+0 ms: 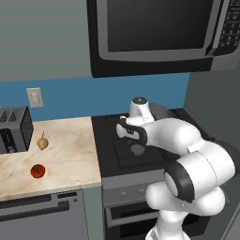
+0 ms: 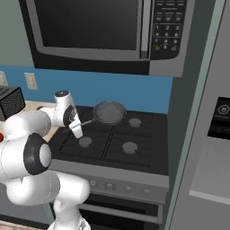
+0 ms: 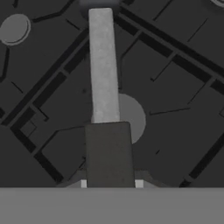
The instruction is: Place the pan on the rear right burner on the stove. Then place the tomato and the onion in the pan and turn on the rear right burner.
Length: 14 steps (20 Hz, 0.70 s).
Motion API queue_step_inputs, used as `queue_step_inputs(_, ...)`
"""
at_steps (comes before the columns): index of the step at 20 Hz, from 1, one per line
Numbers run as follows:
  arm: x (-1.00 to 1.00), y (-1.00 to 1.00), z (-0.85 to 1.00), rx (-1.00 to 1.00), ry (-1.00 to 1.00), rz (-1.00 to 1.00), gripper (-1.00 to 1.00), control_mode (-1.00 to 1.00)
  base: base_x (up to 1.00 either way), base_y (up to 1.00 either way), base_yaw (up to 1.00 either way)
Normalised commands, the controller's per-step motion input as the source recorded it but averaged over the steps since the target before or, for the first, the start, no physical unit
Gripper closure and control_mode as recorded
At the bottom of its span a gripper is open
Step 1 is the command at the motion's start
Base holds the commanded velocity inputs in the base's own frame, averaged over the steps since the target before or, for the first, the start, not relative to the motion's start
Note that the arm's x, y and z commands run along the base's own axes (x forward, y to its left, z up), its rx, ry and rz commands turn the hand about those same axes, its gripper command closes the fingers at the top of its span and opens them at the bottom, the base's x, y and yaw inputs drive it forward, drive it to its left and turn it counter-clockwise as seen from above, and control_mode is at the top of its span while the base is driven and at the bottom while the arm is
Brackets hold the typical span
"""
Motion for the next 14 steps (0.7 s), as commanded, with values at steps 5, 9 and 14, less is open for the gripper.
queue_step_inputs(5,0.35,-0.38,0.01,0.01,0.01,0.00,1.00,-1.00,0.00,0.00,0.00)
queue_step_inputs(9,0.36,-0.31,0.00,0.00,0.03,0.00,1.00,-1.00,0.00,0.00,0.00)
queue_step_inputs(14,0.33,-0.27,0.00,0.01,0.04,0.00,1.00,-1.00,0.00,0.00,0.00)
